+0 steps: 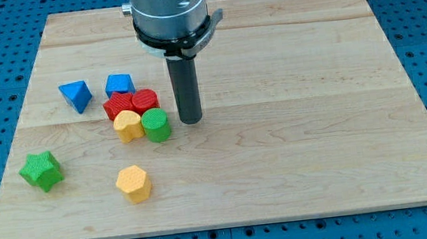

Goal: Push red circle to the bottom of the blue cube

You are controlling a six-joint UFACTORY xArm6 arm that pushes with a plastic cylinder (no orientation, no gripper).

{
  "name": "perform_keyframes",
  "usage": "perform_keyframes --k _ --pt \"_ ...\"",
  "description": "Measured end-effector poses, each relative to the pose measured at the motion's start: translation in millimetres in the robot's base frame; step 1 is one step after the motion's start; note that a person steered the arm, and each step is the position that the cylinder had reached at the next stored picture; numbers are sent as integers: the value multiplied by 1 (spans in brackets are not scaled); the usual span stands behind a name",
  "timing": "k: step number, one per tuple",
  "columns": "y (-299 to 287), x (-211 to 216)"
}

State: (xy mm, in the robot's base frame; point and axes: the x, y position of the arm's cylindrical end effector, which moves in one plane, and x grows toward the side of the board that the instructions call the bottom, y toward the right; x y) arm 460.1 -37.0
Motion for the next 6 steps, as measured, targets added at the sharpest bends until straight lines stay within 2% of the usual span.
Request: perform_keyframes --k 4,5,6 --pt "-22 15" --pt "-16 10" --pt "-18 -15"
